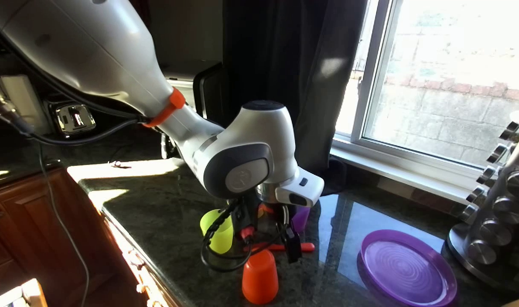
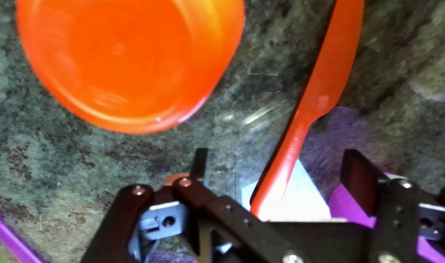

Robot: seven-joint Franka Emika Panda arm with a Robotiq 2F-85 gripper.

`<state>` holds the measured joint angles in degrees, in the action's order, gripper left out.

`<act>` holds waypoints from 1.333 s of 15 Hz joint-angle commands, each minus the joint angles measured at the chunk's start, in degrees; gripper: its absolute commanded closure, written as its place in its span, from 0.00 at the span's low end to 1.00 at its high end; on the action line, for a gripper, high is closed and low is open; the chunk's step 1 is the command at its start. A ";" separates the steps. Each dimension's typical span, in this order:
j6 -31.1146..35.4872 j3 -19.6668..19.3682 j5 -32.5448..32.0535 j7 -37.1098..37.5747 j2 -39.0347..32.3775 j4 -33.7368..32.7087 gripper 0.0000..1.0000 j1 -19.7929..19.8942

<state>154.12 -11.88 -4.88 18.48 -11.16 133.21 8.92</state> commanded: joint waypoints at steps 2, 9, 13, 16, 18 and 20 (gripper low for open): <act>0.84 -1.47 -1.14 2.91 -3.30 -2.44 0.46 -1.81; -0.23 -2.52 -0.77 3.61 -5.34 -4.69 0.99 -2.81; -1.07 -3.07 -0.36 3.22 -5.09 -5.72 0.99 -2.44; -1.59 -3.85 -0.38 2.43 -3.44 -5.59 0.99 -1.91; -2.46 -4.18 0.07 1.46 -2.53 -5.42 1.00 -1.37; -2.38 -4.60 0.07 1.32 -1.93 -5.21 1.00 -0.99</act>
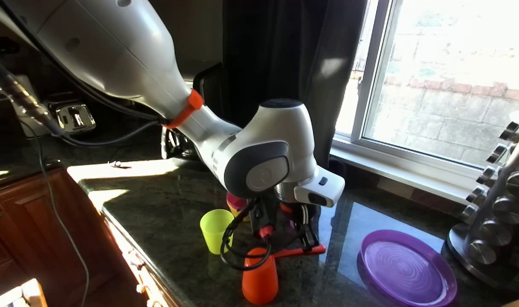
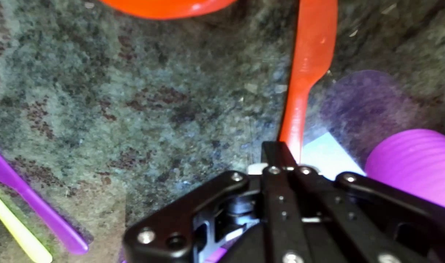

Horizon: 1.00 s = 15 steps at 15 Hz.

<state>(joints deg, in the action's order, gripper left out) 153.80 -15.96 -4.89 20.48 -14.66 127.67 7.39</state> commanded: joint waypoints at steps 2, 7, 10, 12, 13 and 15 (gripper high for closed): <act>-1.80 -0.58 0.49 -1.10 1.63 0.33 0.74 0.93; -4.00 0.06 0.47 -1.75 1.20 0.30 0.44 0.81; -6.01 0.78 0.72 -2.13 0.69 -0.11 0.22 0.78; -6.44 1.13 0.44 -1.74 0.32 -0.22 0.07 0.56; -6.39 1.29 0.38 -1.51 0.04 -0.35 0.01 0.47; -5.74 1.47 0.21 -0.99 -0.89 -0.71 0.00 0.19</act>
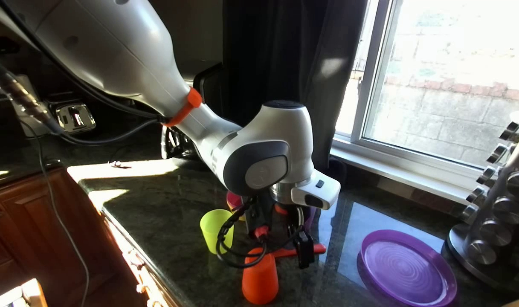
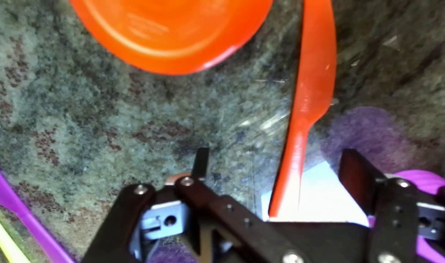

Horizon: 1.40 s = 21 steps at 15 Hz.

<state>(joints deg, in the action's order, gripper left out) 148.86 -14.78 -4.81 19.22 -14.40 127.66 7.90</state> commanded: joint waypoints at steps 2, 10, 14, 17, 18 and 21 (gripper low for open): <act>-0.06 0.30 -0.14 0.81 -2.00 -0.92 0.25 -0.65; -0.01 0.15 -0.15 0.84 -2.58 -1.54 0.82 -1.39; -0.44 -0.53 -0.51 1.11 -2.24 -1.95 1.00 -1.26; -0.32 -2.07 -1.63 1.93 -0.46 -1.27 1.00 -1.08; -0.87 -2.43 -1.64 1.30 0.48 -0.87 1.00 -0.75; -0.47 -3.16 -1.51 0.50 1.63 -0.55 0.89 -0.03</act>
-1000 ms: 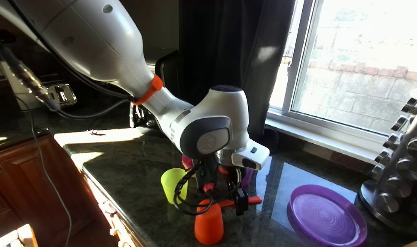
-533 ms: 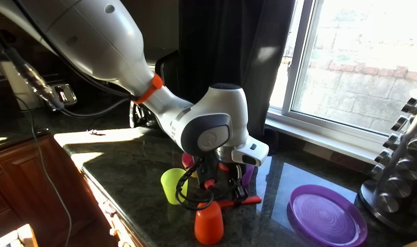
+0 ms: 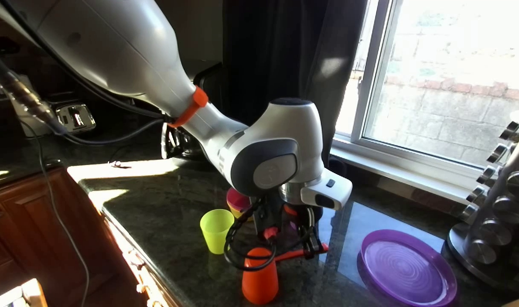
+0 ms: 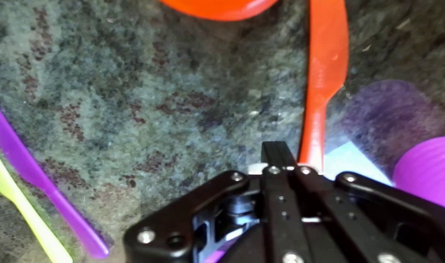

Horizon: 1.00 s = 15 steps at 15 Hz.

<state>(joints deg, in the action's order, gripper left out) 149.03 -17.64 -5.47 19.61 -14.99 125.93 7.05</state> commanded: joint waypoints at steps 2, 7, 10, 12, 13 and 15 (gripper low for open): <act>-1.03 0.32 0.31 -1.09 2.79 1.49 0.67 1.41; -0.43 1.77 1.32 -1.79 1.84 1.48 0.30 1.40; -0.02 2.34 1.12 -1.28 0.45 0.95 0.08 1.21; 0.16 2.65 1.40 -1.31 -0.35 0.61 0.28 1.28; 0.01 2.80 1.59 -1.48 -0.63 0.48 0.39 1.33; -0.09 2.94 1.79 -1.54 -1.10 0.34 0.48 1.34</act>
<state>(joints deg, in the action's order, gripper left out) 148.96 -15.26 -5.00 18.77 -15.14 126.50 7.95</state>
